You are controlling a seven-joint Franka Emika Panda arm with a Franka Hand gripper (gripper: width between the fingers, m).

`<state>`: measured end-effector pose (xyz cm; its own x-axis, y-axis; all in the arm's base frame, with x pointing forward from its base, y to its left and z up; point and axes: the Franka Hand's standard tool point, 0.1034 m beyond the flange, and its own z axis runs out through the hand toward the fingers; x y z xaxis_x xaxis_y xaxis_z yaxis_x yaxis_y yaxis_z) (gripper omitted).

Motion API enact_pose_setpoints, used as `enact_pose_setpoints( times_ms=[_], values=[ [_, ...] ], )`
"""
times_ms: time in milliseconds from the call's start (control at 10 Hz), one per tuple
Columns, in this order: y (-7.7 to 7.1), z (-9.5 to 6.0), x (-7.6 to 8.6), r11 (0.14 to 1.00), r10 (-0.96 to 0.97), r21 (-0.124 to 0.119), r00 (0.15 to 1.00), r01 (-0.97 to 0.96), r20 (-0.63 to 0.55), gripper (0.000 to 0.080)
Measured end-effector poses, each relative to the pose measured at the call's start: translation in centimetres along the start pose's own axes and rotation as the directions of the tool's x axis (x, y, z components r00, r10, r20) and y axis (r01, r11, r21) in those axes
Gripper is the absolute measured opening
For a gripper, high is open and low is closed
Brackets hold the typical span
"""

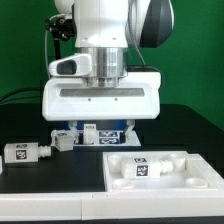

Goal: Assemble one leg

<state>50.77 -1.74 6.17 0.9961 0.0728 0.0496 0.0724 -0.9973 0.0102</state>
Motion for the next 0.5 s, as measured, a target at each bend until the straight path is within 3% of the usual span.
enact_pose_setpoints(
  times_ms=[200,500],
  values=[
    [-0.2,-0.4,-3.0,0.997,-0.083,-0.013,0.996,0.082,-0.044,0.0649],
    [-0.1,-0.3,-2.5,0.975,-0.224,-0.018,0.974,0.224,-0.036,0.0649]
  ],
)
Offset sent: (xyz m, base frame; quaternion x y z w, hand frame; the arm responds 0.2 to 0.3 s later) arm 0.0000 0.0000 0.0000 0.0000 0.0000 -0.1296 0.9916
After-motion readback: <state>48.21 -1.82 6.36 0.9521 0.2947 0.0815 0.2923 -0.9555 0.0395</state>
